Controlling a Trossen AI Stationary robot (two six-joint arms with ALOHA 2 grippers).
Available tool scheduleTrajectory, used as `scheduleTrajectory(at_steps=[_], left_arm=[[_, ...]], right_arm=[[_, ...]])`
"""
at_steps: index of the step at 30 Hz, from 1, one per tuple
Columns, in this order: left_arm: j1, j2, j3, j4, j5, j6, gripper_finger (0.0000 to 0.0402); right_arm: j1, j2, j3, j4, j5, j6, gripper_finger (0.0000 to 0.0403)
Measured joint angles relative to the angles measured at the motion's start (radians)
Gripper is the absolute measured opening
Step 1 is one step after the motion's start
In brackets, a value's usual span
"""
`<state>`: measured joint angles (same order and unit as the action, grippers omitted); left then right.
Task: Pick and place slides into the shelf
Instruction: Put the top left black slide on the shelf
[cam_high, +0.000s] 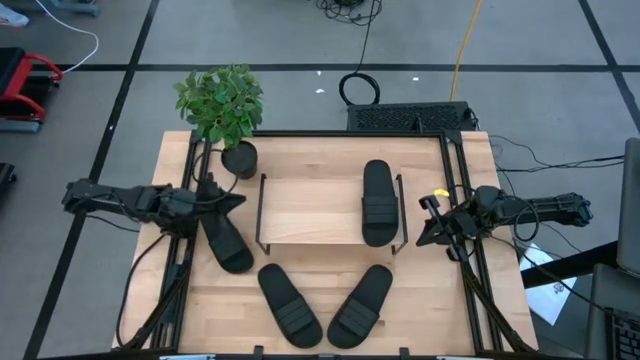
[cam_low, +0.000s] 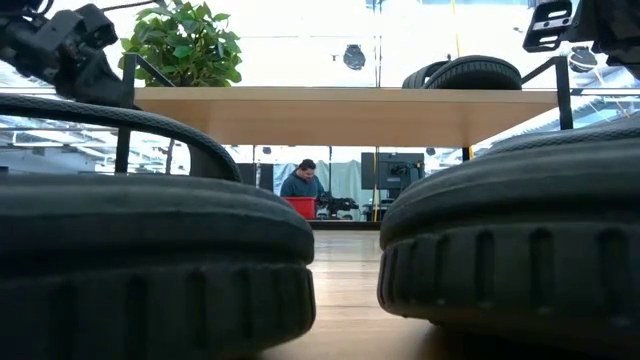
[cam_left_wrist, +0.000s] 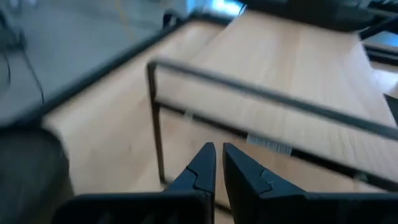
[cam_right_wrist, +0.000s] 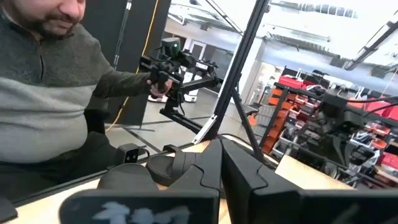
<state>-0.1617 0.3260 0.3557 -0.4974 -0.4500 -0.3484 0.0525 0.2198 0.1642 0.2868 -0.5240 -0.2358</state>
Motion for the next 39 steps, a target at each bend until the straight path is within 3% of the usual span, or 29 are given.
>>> scheduleTrajectory(at_steps=[6,11,14,20,23,32,39], left_arm=[[-0.042,-0.007,0.043,-0.103,0.024,-0.177,0.0026],[-0.052,-0.006,0.059,-0.203,0.034,-0.418,0.0026],[-0.053,0.009,0.059,-0.298,0.113,-0.526,0.0026],[-0.1,0.02,0.059,-0.36,0.223,-0.589,0.0026],[-0.128,0.02,0.059,-0.412,0.225,-0.671,0.0026],[-0.159,0.021,0.06,-0.405,0.195,-0.718,0.0026],[-0.159,0.108,0.06,-0.404,0.211,-0.702,0.0026]], right_arm=[[0.0,0.0,0.0,-0.039,-0.001,0.044,0.0],[0.0,0.004,0.0,-0.058,-0.001,0.048,0.0],[0.0,0.004,0.0,-0.056,-0.001,0.074,0.0],[0.0,0.004,-0.001,-0.059,-0.001,0.119,0.0],[0.0,0.004,-0.013,-0.053,-0.001,0.123,0.0],[0.0,0.004,-0.02,-0.034,-0.001,0.124,0.0],[0.0,0.004,-0.02,-0.025,-0.001,0.124,0.0]])
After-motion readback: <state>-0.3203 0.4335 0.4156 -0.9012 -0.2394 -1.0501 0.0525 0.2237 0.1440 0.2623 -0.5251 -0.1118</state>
